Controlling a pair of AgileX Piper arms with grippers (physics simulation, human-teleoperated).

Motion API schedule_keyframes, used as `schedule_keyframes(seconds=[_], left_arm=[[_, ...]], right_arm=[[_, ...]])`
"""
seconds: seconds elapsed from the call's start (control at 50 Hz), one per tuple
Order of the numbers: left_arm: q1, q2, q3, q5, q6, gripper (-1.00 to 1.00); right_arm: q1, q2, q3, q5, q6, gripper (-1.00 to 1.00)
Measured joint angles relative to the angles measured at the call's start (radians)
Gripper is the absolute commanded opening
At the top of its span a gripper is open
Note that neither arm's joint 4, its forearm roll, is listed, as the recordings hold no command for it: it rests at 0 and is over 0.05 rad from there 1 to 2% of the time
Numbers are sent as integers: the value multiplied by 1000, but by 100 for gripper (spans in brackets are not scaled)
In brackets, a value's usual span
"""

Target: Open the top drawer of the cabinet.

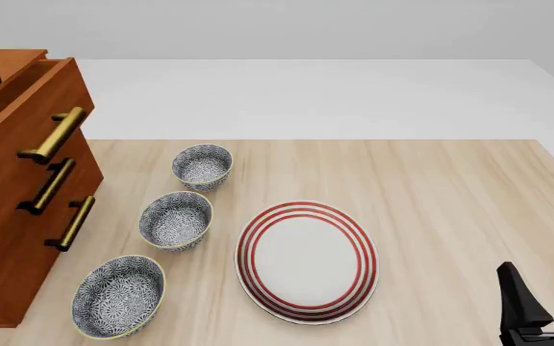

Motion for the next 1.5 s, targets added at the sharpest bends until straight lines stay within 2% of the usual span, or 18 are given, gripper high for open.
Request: schedule_keyframes(seconds=[0.42,1.5], left_arm=[[-1,72,-1,-12,-15,100],[10,216,8,-71,25,100]], right_arm=[[0,0,0,0,0,100],[0,0,0,0,0,100]])
